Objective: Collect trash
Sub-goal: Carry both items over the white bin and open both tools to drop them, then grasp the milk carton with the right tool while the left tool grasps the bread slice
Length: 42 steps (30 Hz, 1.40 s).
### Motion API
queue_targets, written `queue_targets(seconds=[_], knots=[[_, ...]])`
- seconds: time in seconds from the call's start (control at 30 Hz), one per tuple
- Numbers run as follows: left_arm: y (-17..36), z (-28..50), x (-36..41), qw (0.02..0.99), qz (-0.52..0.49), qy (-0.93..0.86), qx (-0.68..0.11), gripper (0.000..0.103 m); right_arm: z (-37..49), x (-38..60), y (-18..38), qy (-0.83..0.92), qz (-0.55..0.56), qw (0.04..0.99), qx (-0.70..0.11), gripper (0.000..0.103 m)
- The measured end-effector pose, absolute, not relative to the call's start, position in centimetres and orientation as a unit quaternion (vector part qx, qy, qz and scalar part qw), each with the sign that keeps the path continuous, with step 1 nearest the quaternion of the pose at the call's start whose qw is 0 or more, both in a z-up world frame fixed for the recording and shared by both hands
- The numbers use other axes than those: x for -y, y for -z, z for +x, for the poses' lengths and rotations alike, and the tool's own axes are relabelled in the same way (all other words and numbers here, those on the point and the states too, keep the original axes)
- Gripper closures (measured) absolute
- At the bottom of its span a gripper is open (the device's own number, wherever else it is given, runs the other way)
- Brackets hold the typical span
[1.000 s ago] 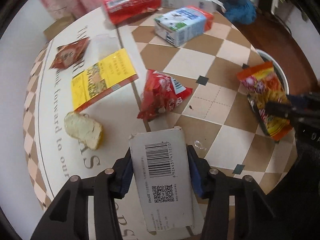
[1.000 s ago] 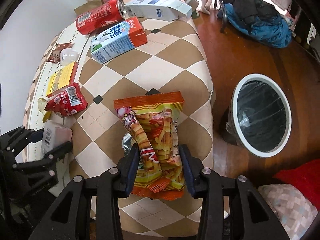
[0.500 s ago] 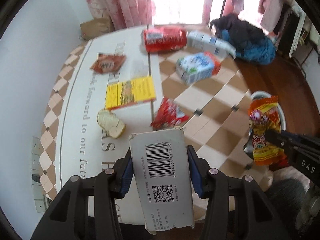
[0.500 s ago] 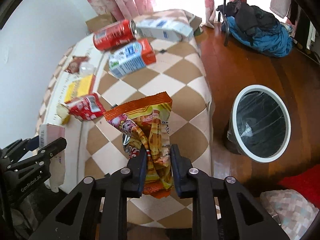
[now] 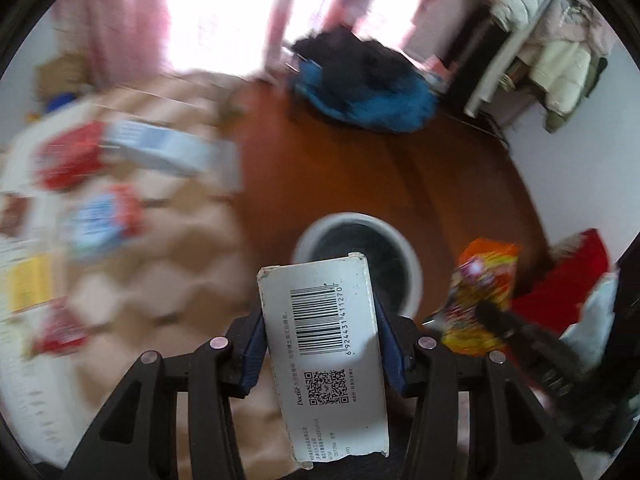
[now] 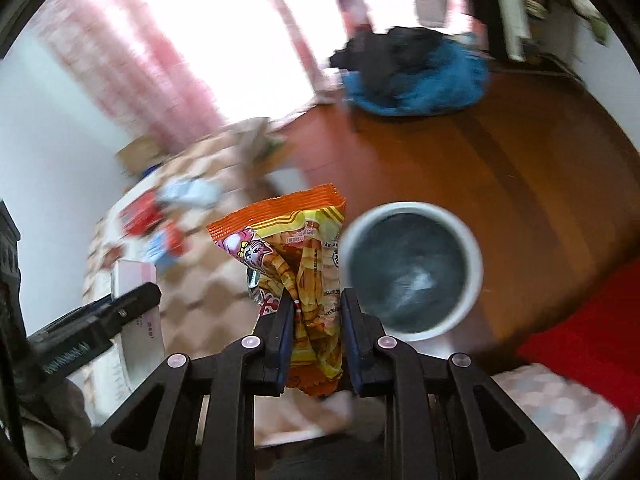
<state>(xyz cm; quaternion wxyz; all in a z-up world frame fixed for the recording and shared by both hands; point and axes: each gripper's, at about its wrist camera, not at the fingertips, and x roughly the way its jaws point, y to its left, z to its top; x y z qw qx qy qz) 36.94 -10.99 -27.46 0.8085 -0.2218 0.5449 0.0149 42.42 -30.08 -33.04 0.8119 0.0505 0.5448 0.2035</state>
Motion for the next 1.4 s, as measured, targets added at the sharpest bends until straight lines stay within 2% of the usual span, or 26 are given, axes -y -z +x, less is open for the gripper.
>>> queue_targets(seconds=[0.2,0.37,0.43,0.5,0.53,0.57,0.6,0.63,0.7,0.77,1.1,1.4], knots=[[34.4,45.5,14.7,0.765,-0.234,0.021,-0.599,0.057,48.7,36.0,40.2,-0.140,0.072,0.785,-0.599,0.080],[39.2,50.0,15.9,0.737,-0.235,0.020,-0.634,0.052,53.0,38.4,46.9,-0.112,0.083,0.756,-0.639,0.080],[40.5,50.8,15.9,0.730,-0.233,0.018,-0.642,0.018,54.4,38.7,49.1,-0.107,0.085,0.745,-0.653,0.080],[40.9,51.0,16.1,0.732,-0.217,0.011,-0.646,0.005,55.5,38.7,51.2,-0.106,0.084,0.736,-0.663,0.079],[41.0,51.2,16.3,0.737,-0.200,0.003,-0.646,0.005,55.8,38.7,52.1,-0.106,0.079,0.731,-0.670,0.079],[40.9,50.7,16.4,0.740,-0.185,-0.004,-0.647,0.005,56.0,38.6,53.0,-0.103,0.075,0.725,-0.677,0.071],[40.8,50.5,16.4,0.743,-0.172,-0.011,-0.647,0.005,56.2,38.4,53.6,-0.099,0.073,0.721,-0.681,0.059],[40.7,50.0,16.6,0.748,-0.157,-0.018,-0.644,0.004,56.5,38.2,54.3,-0.102,0.071,0.717,-0.686,0.052],[40.8,49.6,16.6,0.755,-0.132,-0.035,-0.642,0.004,56.6,38.0,54.9,-0.104,0.066,0.716,-0.688,0.021],[41.0,48.7,16.7,0.761,-0.110,-0.054,-0.637,0.004,56.5,37.8,55.1,-0.102,0.057,0.717,-0.687,0.002],[41.9,47.5,17.6,0.760,-0.074,-0.070,-0.642,0.004,55.9,38.2,55.0,-0.086,0.030,0.727,-0.680,0.000],[39.2,46.2,18.0,0.771,-0.065,-0.071,-0.630,0.004,54.7,39.1,52.1,-0.064,0.014,0.744,-0.665,0.000]])
